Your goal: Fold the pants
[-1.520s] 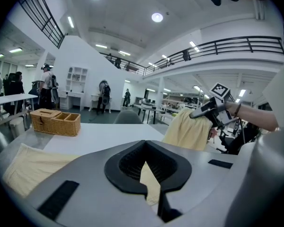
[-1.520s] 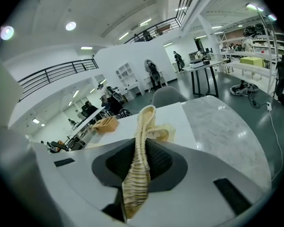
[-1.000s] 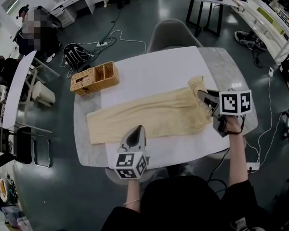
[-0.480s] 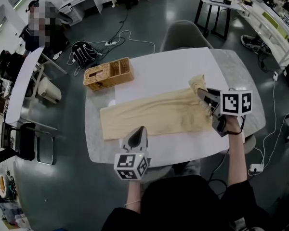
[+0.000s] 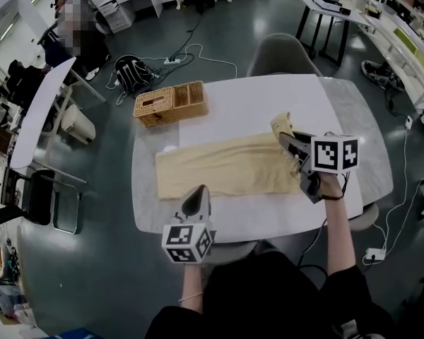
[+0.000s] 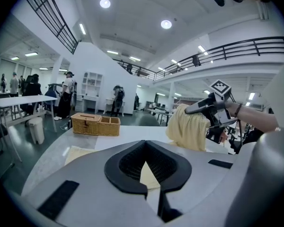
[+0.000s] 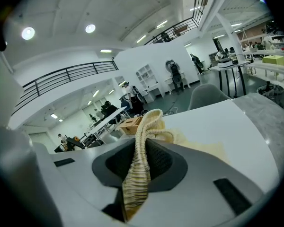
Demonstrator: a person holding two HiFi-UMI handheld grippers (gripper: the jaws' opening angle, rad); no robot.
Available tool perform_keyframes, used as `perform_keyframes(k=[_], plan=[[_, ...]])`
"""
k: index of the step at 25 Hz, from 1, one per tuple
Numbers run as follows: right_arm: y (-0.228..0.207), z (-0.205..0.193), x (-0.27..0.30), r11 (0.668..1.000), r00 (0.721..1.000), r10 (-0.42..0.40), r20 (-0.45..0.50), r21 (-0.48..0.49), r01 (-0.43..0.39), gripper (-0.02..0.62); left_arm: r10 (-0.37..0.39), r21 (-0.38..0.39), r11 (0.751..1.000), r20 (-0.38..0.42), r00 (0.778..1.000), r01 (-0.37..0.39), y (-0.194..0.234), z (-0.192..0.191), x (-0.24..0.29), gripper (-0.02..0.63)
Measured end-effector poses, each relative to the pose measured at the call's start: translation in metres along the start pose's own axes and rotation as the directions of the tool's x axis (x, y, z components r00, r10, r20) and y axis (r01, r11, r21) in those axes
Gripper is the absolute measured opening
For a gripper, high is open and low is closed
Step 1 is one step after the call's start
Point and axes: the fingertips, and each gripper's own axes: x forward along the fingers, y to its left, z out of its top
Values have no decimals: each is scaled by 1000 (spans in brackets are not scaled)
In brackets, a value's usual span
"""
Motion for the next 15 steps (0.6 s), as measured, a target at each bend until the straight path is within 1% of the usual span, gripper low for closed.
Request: perform_keyframes(k=[8,15], plan=[[20,2,22,996,996,82,-23,-17,-82,67,86,-36,996,-6,996,-86,8,-5,-4,8],[45,7,36,984,984,174,-34,-18,-175,67,155,-51,987,10,988,-154,7,2,-14,8]])
